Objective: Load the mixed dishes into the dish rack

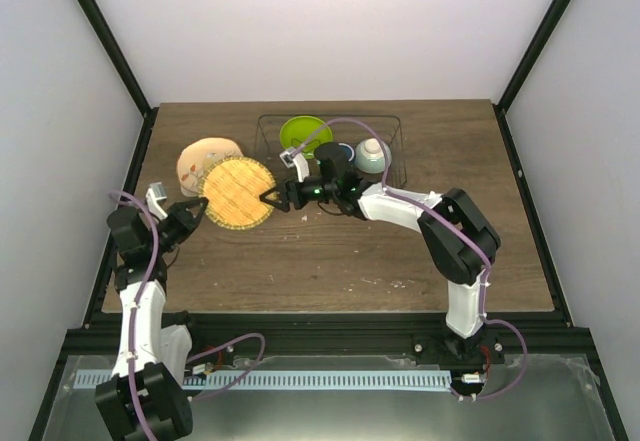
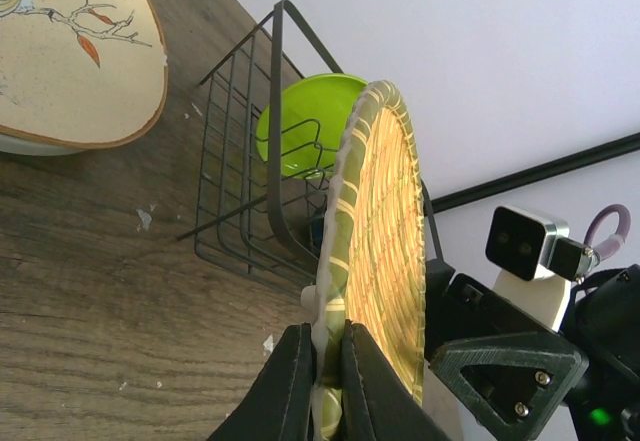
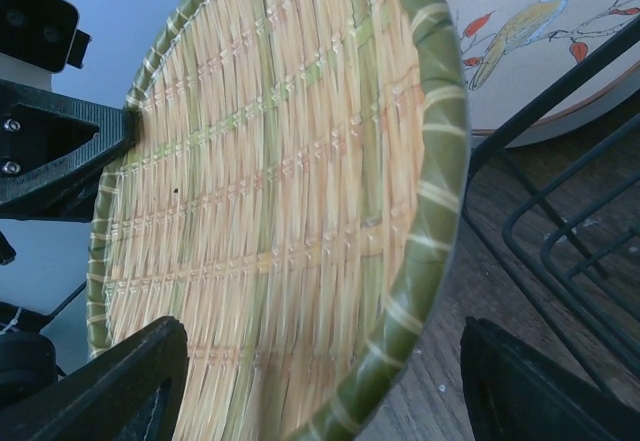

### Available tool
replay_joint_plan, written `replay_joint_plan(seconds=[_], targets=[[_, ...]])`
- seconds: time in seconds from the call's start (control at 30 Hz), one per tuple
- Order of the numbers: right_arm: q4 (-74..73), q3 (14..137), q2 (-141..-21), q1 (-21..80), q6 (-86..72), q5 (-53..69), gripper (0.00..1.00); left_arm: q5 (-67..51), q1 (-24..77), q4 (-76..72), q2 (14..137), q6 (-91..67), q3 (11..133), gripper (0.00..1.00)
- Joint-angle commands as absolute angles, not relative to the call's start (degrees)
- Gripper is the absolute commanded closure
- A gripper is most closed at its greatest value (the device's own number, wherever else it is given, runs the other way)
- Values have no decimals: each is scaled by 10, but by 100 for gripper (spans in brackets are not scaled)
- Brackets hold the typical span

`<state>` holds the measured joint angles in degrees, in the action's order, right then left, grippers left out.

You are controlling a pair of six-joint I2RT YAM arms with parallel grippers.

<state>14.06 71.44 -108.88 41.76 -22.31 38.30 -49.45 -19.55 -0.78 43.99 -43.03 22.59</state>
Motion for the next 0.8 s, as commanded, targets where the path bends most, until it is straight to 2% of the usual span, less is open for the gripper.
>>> replay_joint_plan(seconds=[0.0, 0.17, 0.43, 0.67, 0.77], targets=[[158, 727, -1082, 415, -224, 399, 25, -524, -195, -39, 434, -435, 223, 100], [199, 750, -1110, 416, -255, 442, 33, -538, -194, -75, 437, -455, 201, 100], [246, 770, -1136, 419, -287, 502, 60, -539, -187, -112, 446, -468, 186, 100], [207, 779, -1132, 423, -252, 497, 98, -536, -179, -125, 465, -462, 183, 100], [166, 784, -1115, 422, -213, 467, 99, -532, -178, -115, 471, -453, 187, 96]])
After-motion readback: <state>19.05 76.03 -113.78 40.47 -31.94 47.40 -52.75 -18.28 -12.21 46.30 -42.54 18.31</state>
